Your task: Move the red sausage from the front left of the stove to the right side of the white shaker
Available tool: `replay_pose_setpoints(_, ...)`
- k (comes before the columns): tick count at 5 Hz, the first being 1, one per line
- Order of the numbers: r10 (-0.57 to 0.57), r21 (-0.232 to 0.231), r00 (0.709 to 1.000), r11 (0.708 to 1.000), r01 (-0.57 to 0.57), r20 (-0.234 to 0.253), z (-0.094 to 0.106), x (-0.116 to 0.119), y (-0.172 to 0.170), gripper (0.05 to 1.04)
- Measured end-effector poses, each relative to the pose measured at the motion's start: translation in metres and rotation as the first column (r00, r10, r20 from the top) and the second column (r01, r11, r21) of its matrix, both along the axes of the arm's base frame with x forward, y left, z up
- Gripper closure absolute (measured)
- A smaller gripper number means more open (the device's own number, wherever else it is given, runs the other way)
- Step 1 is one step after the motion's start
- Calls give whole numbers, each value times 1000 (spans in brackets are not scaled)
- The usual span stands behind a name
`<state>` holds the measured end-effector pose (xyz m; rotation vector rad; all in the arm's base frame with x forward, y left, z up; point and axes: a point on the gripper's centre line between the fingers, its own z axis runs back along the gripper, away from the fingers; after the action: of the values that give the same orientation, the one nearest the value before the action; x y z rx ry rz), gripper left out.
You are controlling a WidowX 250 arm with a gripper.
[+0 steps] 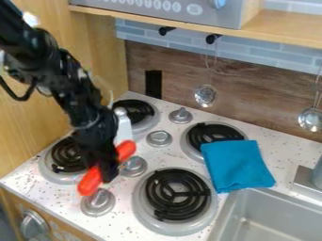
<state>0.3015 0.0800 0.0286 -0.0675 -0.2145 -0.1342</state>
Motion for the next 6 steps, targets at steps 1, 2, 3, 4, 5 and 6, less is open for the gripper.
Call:
replay_pose_setpoints(1, 172, -60, 984, 983, -175, -45, 7, 3, -16, 532)
replay_pose_setpoints(2, 287, -100, 957, 952, -289, -38, 19, 20, -33, 532)
replay_pose_setpoints(3, 421, -110, 905, 899, -424, -51, 22, 45, -39, 532)
replay_pose_setpoints(4, 479, -124, 875, 867, -483, -63, 20, 68, -42, 532)
replay_pose_setpoints(5, 497, -95, 864, 859, -503, -80, 15, 90, -35, 532)
replay_pose_setpoints(6, 497, -50, 865, 864, -501, -74, 5, 105, -28, 532)
